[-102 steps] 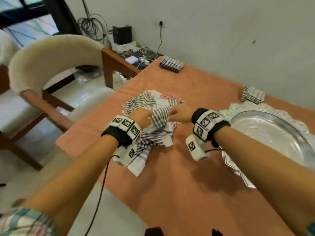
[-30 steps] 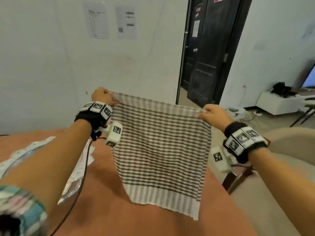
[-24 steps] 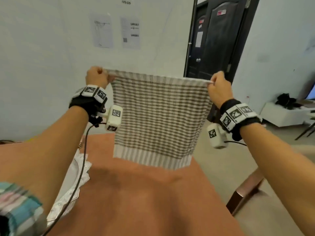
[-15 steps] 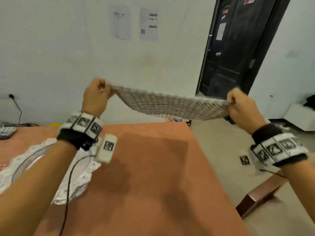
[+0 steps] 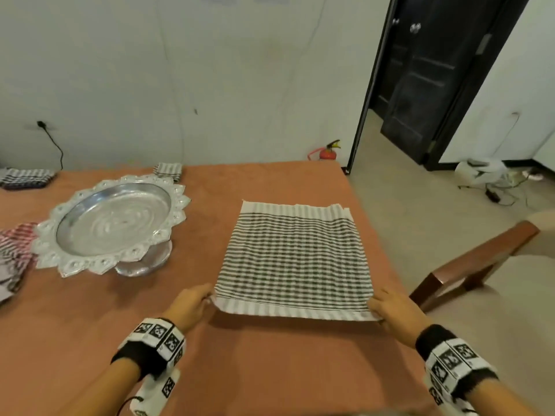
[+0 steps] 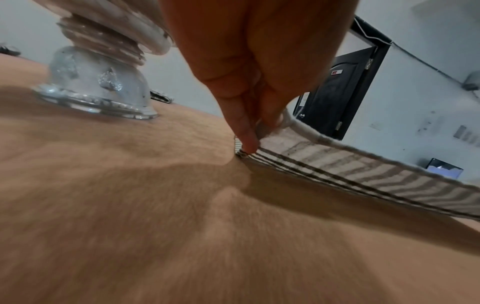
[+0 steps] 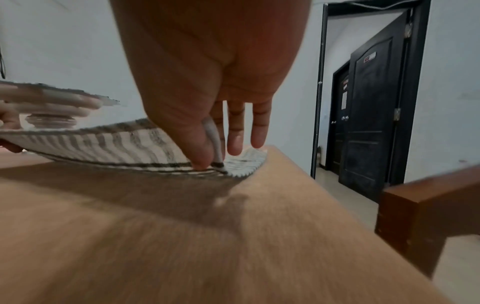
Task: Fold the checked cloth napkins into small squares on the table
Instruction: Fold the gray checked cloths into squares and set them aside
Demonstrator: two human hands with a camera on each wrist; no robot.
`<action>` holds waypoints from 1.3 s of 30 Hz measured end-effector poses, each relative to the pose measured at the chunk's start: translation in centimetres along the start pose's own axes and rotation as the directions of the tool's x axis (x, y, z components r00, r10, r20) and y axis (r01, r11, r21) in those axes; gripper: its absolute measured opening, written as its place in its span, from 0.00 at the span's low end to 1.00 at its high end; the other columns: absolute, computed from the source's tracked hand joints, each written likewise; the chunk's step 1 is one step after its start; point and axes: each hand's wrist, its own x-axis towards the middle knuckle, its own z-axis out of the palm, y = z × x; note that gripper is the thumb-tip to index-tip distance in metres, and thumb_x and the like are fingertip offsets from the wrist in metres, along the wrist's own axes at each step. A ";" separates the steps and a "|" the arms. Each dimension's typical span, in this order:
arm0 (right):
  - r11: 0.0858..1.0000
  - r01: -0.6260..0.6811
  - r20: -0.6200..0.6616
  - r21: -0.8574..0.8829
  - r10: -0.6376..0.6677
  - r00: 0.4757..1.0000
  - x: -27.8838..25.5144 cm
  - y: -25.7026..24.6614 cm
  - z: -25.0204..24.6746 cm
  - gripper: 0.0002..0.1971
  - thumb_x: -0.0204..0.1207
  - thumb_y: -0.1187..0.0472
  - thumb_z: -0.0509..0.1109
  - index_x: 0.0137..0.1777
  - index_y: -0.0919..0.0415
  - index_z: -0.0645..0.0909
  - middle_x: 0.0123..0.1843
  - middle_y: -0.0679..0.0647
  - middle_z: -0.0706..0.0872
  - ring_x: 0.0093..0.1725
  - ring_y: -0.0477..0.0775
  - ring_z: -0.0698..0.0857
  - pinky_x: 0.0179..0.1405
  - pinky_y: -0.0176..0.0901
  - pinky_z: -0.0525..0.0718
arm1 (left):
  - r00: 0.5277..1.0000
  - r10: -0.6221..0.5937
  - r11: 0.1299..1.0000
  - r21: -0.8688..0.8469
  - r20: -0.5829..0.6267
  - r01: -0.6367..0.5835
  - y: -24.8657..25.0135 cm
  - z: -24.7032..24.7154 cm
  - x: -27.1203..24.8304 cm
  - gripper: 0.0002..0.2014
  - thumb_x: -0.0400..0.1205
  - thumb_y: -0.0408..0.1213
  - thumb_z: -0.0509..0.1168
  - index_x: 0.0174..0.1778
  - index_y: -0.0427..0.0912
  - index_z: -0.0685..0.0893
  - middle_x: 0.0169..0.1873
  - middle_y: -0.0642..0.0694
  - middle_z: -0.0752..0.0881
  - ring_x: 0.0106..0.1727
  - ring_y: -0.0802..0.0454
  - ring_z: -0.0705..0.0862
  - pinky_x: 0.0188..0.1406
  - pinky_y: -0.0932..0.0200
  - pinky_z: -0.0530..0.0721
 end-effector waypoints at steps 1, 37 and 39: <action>1.000 0.005 0.032 0.014 -0.006 0.999 -0.9 -0.2 0.6 0.20 0.44 0.72 0.78 0.29 0.50 0.75 0.32 0.45 0.82 0.30 0.51 0.79 0.25 0.37 0.65 | 1.000 0.013 1.000 0.000 0.025 -0.013 0.1 0.2 -1.0 0.06 0.75 0.35 0.58 0.36 0.49 0.77 0.30 0.61 0.79 0.39 0.53 0.80 0.33 0.71 0.70; 0.873 -0.369 0.518 0.319 0.165 0.839 8.0 -8.8 1.3 0.27 0.84 0.41 0.42 0.80 0.34 0.36 0.83 0.43 0.31 0.82 0.57 0.32 0.77 0.71 0.38 | 0.901 -0.211 0.876 0.481 0.379 0.002 4.5 6.6 6.0 0.29 0.88 0.45 0.44 0.82 0.42 0.39 0.82 0.46 0.36 0.84 0.50 0.39 0.82 0.46 0.44; 0.792 -0.528 0.557 0.308 0.300 0.774 7.9 -5.9 1.0 0.28 0.84 0.40 0.43 0.80 0.36 0.36 0.83 0.43 0.31 0.82 0.58 0.32 0.77 0.71 0.38 | 0.875 -0.345 0.836 0.535 0.341 0.122 1.6 3.2 7.8 0.28 0.88 0.43 0.42 0.82 0.41 0.39 0.82 0.45 0.37 0.84 0.50 0.39 0.82 0.45 0.43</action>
